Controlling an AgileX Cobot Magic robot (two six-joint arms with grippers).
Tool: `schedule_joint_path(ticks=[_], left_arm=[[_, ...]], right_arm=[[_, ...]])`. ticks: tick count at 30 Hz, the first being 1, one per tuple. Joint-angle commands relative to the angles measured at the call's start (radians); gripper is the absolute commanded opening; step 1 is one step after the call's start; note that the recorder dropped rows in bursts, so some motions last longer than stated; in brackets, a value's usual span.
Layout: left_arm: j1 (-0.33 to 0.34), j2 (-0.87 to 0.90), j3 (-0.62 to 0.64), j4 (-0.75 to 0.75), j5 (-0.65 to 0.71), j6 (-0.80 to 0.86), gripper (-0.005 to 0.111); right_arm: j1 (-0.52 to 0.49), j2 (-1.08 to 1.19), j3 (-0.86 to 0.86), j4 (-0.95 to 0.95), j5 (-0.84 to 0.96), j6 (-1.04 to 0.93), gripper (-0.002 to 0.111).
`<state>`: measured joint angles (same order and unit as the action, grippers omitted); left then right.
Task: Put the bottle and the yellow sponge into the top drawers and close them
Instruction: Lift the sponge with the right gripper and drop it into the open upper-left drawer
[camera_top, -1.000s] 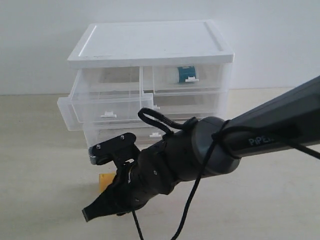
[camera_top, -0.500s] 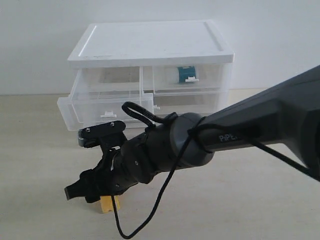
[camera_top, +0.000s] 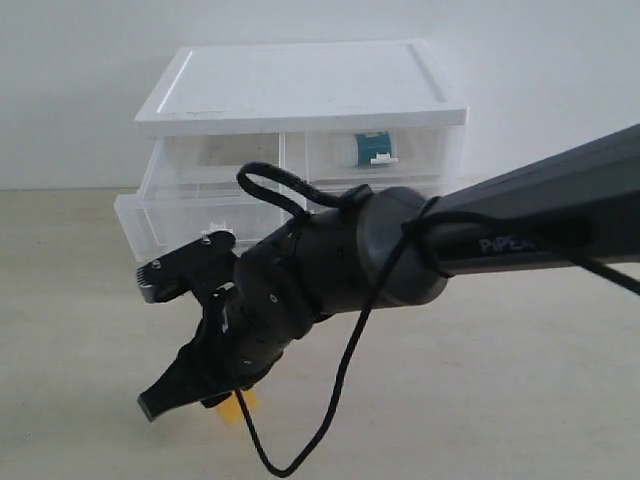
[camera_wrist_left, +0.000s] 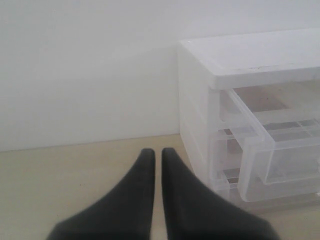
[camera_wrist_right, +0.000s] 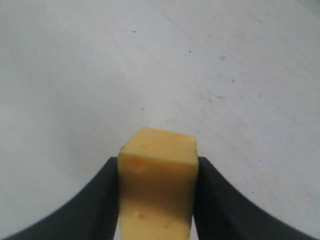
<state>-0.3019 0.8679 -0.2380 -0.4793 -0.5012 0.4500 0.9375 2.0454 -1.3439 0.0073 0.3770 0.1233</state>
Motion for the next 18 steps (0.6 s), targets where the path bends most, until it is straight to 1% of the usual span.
schedule_joint_path(ticks=[1, 3, 5, 9, 13, 15, 18], left_arm=[[0.002, -0.003, 0.004, 0.005, -0.006, -0.006, 0.004], [0.002, -0.003, 0.004, 0.005, -0.006, -0.006, 0.004], [0.002, -0.003, 0.004, 0.005, -0.004, -0.006, 0.004], [0.002, -0.003, 0.004, 0.005, 0.0, -0.006, 0.004], [0.002, -0.003, 0.004, 0.005, -0.002, -0.006, 0.004], [0.002, -0.003, 0.004, 0.005, -0.002, -0.006, 0.004], [0.002, -0.003, 0.004, 0.005, 0.0, -0.006, 0.004]], right_arm=[[0.081, -0.105, -0.005, -0.007, 0.067, -0.115, 0.0], [0.12, -0.145, -0.005, -0.013, 0.083, -0.163, 0.0], [0.151, -0.201, -0.005, -0.046, 0.074, -0.166, 0.0], [0.158, -0.316, -0.005, -0.091, 0.044, -0.166, 0.0], [0.113, -0.427, -0.005, -0.17, 0.013, -0.159, 0.0], [0.07, -0.456, -0.007, -0.192, -0.013, -0.159, 0.0], [-0.018, -0.456, -0.052, -0.189, -0.004, -0.159, 0.0]])
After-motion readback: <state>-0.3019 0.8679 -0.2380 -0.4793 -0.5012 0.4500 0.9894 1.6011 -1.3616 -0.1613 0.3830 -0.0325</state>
